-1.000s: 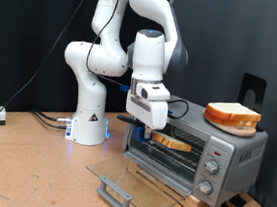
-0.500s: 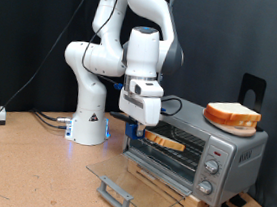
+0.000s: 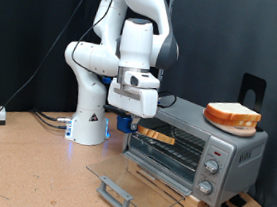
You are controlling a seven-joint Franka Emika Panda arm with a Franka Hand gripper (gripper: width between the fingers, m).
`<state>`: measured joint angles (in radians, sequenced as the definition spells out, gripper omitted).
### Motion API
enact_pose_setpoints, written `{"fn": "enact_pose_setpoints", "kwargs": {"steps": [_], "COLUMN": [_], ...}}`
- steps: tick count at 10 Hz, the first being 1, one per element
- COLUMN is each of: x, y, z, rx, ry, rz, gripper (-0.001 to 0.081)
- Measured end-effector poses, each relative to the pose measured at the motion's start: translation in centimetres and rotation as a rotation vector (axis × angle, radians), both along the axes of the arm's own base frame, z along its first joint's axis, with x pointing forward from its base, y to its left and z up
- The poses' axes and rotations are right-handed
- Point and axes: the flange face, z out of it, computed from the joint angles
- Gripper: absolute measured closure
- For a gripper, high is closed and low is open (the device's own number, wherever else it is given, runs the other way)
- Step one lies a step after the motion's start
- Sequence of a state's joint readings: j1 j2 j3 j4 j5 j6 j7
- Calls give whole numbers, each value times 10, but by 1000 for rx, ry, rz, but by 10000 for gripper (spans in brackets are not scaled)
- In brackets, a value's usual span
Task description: Make a piece of toast with the oven
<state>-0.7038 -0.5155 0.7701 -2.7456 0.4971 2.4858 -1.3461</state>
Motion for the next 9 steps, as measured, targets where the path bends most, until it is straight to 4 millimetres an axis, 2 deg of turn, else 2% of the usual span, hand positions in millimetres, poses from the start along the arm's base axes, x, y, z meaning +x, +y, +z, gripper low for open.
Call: {"fn": "enact_pose_setpoints", "kwargs": {"steps": [4,6,9], "x": [-8,-11,-16], "y": [12,31,71], "z": [-4,-12,-26], "rx": [7,5,9], "ry": [60,86,98], "rz": [-28,-94,-168], "gripper": [412,412,412]}}
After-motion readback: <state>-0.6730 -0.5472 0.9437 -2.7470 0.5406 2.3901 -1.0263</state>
